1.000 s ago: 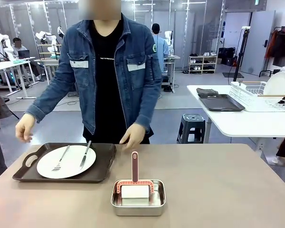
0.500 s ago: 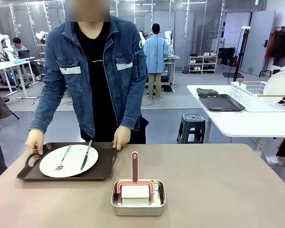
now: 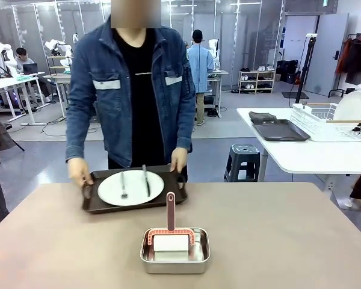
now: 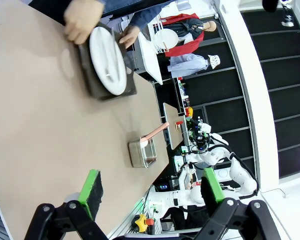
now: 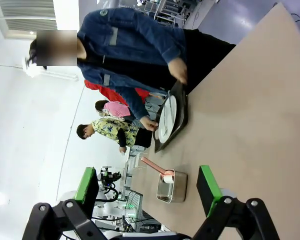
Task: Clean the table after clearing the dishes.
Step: When the right (or left) Handle tray is removed, use the right hand (or left hand) to clean the right (or left) side of the table with the Lint Roller.
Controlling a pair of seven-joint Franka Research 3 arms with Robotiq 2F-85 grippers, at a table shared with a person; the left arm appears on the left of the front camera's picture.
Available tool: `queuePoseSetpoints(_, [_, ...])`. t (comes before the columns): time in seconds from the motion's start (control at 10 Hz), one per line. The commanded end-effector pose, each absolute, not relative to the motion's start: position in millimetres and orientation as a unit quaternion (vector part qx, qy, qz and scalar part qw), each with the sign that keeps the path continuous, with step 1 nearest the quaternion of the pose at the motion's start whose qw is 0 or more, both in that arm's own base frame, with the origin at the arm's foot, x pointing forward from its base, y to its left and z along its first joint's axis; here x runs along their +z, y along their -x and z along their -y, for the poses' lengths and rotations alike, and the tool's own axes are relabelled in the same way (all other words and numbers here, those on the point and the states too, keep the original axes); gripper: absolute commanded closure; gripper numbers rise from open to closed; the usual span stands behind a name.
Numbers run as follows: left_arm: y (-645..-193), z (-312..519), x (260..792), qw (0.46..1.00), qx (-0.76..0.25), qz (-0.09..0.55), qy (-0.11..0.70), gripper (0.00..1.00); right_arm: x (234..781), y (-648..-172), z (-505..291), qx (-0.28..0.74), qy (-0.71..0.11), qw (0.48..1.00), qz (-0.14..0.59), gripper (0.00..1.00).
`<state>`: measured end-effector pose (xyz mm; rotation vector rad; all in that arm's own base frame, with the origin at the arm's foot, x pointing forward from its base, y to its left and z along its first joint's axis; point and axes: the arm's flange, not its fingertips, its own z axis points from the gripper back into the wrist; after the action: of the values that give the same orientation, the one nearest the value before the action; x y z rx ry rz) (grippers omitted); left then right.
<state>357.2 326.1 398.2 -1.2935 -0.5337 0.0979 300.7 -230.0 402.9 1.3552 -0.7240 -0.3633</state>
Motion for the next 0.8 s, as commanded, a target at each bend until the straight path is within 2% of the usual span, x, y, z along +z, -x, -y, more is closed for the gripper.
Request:
queuePoseSetpoints(0.0, [-353.6,-327.1,400.4,0.762,0.045,0.247,0.597,0.0,405.8,-302.9,229.8,-0.161,-0.612,0.701,0.329,0.0])
queuePoseSetpoints(0.7, [-353.6,-327.1,400.4,0.762,0.045,0.247,0.597,0.0,405.8,-302.9,229.8,-0.161,-0.612,0.701,0.329,0.0])
